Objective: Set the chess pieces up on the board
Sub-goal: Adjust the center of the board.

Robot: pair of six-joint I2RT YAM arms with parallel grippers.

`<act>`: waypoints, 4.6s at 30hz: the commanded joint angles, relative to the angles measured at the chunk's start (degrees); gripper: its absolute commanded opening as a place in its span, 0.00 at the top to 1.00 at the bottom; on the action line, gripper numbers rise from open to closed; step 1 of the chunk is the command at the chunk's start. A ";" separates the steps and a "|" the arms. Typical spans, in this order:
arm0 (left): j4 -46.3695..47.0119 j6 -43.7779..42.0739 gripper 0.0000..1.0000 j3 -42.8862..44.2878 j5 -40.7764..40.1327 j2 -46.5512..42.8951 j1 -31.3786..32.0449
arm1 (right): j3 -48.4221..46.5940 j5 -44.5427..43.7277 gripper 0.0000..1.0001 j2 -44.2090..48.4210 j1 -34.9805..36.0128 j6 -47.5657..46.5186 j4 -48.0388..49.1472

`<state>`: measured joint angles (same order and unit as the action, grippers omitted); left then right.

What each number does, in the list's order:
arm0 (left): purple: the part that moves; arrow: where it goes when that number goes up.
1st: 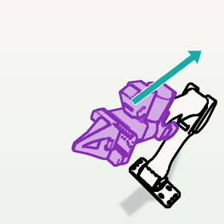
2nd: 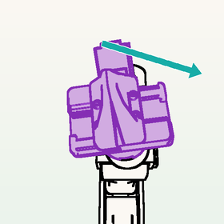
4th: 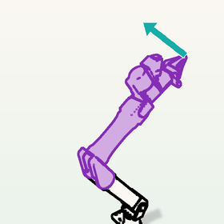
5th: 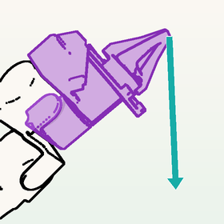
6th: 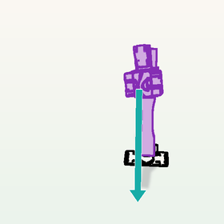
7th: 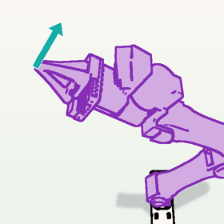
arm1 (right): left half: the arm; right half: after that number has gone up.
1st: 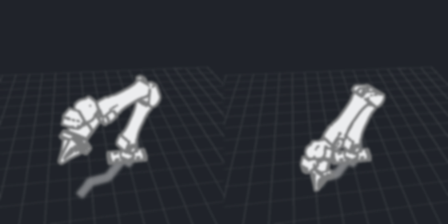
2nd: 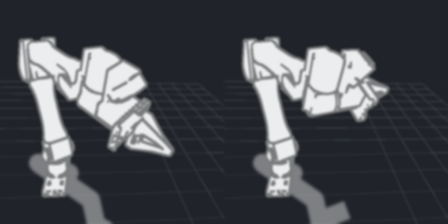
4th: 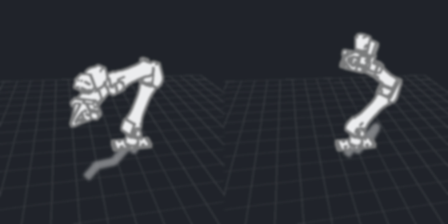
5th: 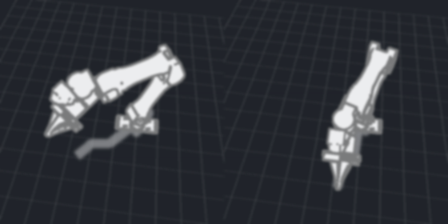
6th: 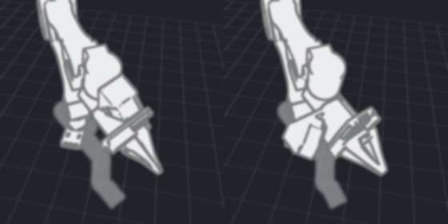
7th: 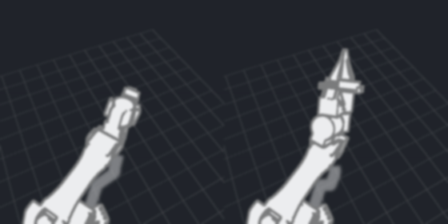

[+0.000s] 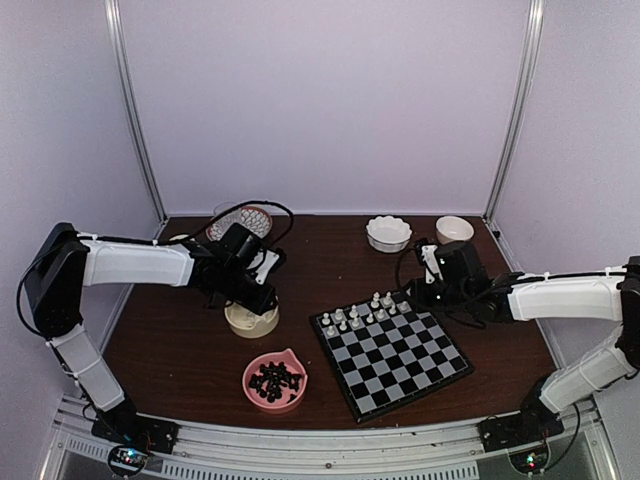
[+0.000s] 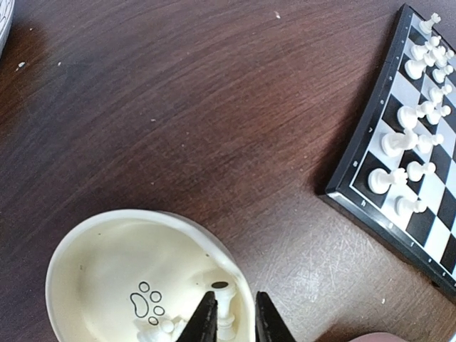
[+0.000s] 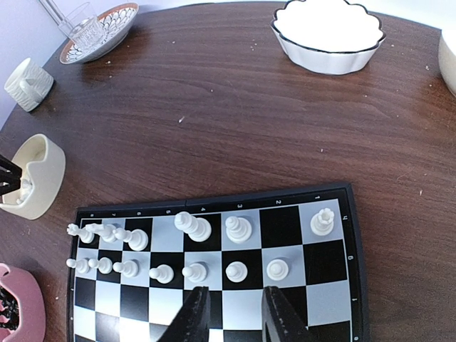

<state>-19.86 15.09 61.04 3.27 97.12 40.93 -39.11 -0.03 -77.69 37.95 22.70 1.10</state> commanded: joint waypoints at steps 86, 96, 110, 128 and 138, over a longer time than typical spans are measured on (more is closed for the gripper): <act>-6.27 3.45 0.59 19.88 1.30 17.40 -18.88 | 2.37 -0.61 0.72 3.93 -0.25 -0.85 1.36; -7.74 5.17 0.63 21.93 4.97 19.60 -19.54 | 2.62 -0.93 0.72 4.76 -0.25 -1.08 1.12; -9.97 8.70 0.62 19.46 6.98 18.96 -20.09 | 2.73 -0.72 0.72 5.01 -0.25 -1.08 1.17; -1.88 15.49 0.62 -4.31 15.55 2.43 -20.27 | 2.81 -0.45 0.72 5.54 -0.26 -1.12 1.26; -0.18 16.93 0.60 -11.27 15.00 -8.62 -19.92 | 2.64 -0.26 0.72 5.01 -0.25 -1.08 1.44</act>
<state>-22.57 30.92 50.96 17.91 91.42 20.73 -37.01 -0.08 -73.28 37.95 22.22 1.54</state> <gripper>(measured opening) 0.395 0.282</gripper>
